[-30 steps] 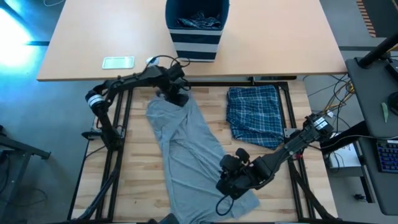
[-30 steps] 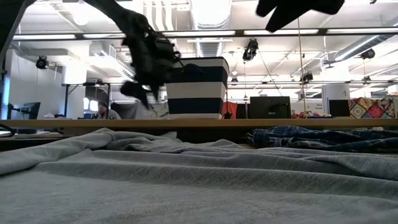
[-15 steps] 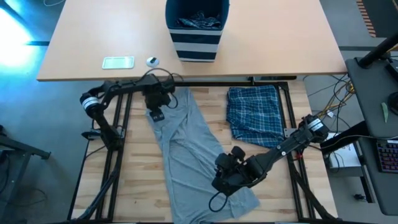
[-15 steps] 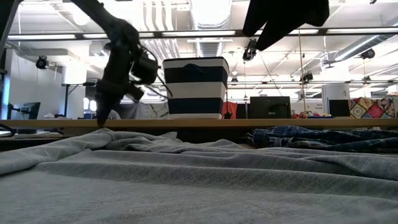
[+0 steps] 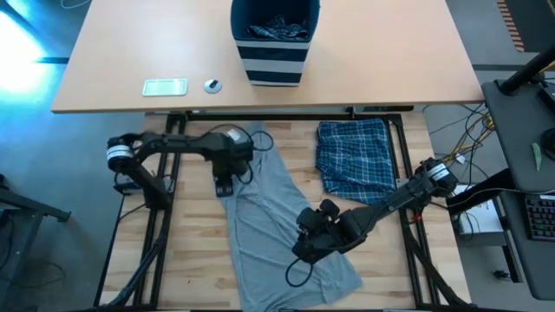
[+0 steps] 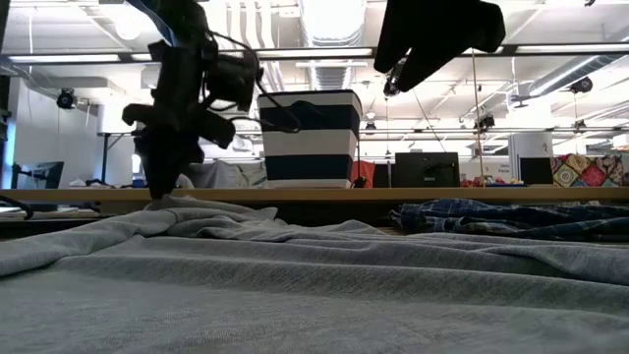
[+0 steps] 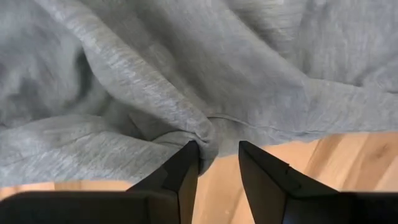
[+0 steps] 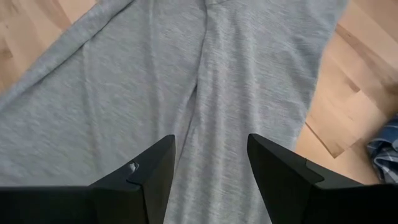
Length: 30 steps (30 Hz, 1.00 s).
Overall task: Fold Laundry from Bin
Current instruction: Fold the gray shirt
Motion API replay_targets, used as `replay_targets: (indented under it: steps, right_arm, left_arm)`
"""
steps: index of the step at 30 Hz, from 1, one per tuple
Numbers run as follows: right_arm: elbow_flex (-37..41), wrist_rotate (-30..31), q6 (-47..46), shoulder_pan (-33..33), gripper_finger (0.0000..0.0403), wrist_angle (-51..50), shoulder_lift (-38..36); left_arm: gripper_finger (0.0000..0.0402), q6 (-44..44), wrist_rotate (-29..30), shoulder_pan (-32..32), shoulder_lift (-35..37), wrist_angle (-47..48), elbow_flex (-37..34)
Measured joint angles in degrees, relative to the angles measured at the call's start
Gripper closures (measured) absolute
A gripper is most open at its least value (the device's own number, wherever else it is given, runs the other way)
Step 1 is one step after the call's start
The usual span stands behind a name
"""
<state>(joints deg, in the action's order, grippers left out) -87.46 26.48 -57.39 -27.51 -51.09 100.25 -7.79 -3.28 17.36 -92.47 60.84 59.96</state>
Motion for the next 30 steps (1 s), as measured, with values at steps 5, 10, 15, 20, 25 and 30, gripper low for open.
replay_targets:
  steps: [5,10,15,20,25,30]
  right_arm:
    - [0.0,-0.06,-0.04,0.2,0.0204,0.05,0.0]
    - [0.0,-0.07,0.48,1.49,0.0204,0.4,0.0]
    - [0.0,-1.53,1.91,3.33,0.0204,0.66,0.0]
    - [0.0,-1.64,2.11,4.32,0.0204,0.74,0.0]
    - [0.0,-1.65,2.05,4.31,0.0204,0.82,0.0]
    - [0.0,-1.64,2.07,4.31,0.0204,0.83,0.0]
  left_arm:
    - [0.0294,-0.82,6.19,0.64,1.43,-2.76,0.0]
    - [0.0273,1.05,7.69,9.39,1.47,-9.04,2.09]
    - [0.0249,7.75,6.26,20.7,-1.56,-8.64,5.27]
    - [0.0245,1.14,2.88,24.39,-5.15,-7.98,4.74]
    - [0.0247,-4.13,-0.85,22.07,-6.51,-7.8,3.48]
    - [0.0247,-4.95,-2.43,19.76,-6.75,-9.07,2.13]
